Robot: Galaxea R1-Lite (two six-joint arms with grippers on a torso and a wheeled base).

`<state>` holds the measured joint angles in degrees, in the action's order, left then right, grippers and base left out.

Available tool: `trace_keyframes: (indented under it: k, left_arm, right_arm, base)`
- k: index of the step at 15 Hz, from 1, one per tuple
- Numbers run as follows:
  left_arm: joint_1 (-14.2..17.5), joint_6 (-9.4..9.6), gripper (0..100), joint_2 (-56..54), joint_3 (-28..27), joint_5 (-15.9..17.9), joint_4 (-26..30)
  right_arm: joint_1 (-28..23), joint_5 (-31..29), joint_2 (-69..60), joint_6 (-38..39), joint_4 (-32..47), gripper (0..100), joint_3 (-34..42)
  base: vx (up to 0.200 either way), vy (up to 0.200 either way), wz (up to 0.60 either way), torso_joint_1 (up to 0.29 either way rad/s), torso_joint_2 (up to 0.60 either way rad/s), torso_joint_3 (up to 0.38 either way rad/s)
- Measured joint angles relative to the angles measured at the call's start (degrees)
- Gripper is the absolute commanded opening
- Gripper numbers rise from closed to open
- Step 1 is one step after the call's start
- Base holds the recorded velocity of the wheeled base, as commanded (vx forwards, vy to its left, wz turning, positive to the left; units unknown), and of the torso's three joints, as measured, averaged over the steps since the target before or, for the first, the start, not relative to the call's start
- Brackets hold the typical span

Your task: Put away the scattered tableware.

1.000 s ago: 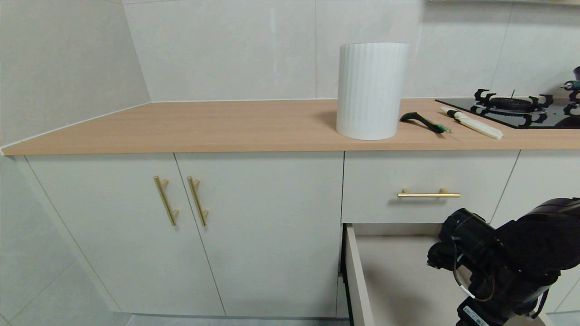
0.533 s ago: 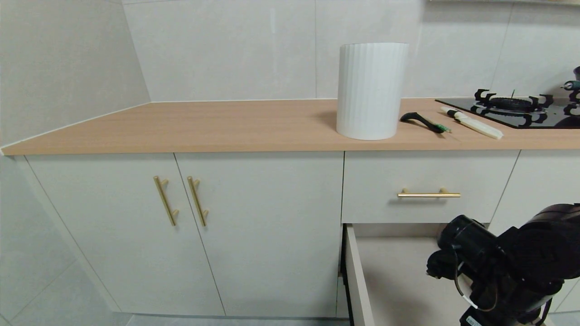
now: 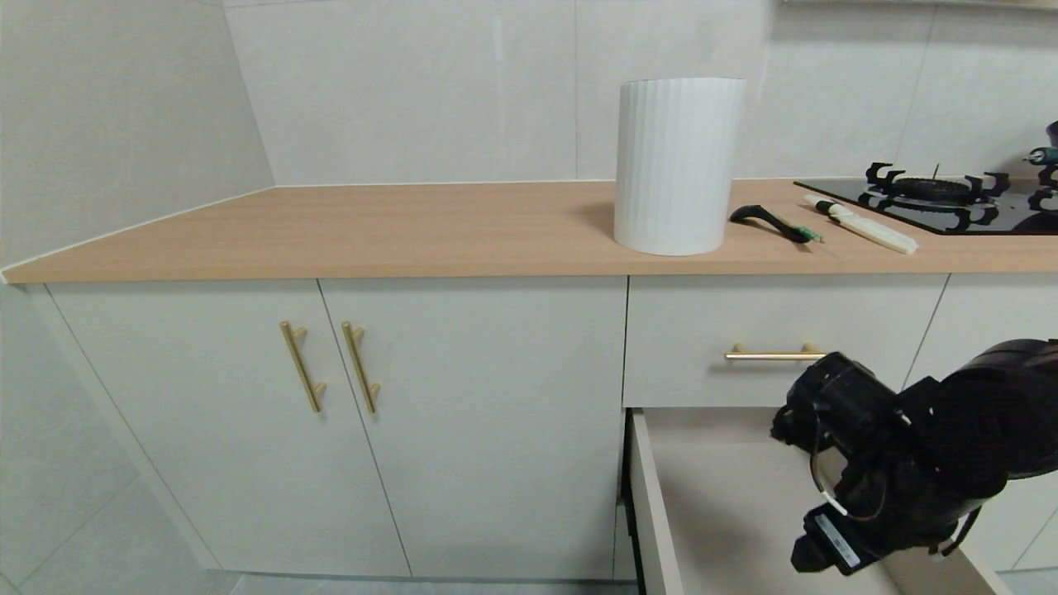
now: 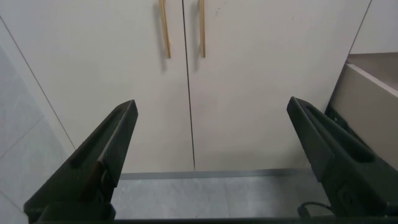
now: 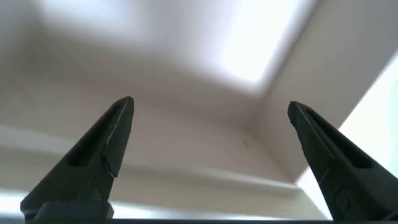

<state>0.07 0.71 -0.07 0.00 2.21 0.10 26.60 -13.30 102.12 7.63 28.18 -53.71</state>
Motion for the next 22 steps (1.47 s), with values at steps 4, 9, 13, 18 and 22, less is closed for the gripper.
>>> trace_keyframes:
  k: [4,9,13,18,22]
  left_arm:
    - [0.0,0.0,100,0.0,0.0,0.0,0.0]
    - [0.0,0.0,100,0.0,0.0,0.0,0.0]
    - [0.0,-0.02,100,0.0,0.0,0.0,0.0]
    - [0.0,0.0,100,0.0,0.0,0.0,0.0]
    - [0.0,-0.02,100,0.0,0.0,0.0,0.0]
  right_arm:
    - [-6.4,2.7,-2.2,5.4,-0.7,100,-6.6]
    - [-7.8,2.8,-4.8,5.5,-5.3,100,-6.8]
    - [-7.7,2.6,-5.3,5.5,-5.4,100,-6.7]
    - [-7.7,2.5,-5.4,5.5,-5.5,100,-6.7]
    - [-7.8,2.5,-5.5,5.5,-5.5,100,-6.7]
  base:
    - [0.0,0.0,0.0,0.0,0.0,0.0]
    - [0.0,0.0,0.0,0.0,0.0,0.0]
    - [0.0,0.0,0.0,0.042,-0.15,-0.113]
    - [0.0,0.0,0.0,0.125,-0.39,-0.286]
    - [0.0,0.0,0.0,0.178,-0.49,-0.292]
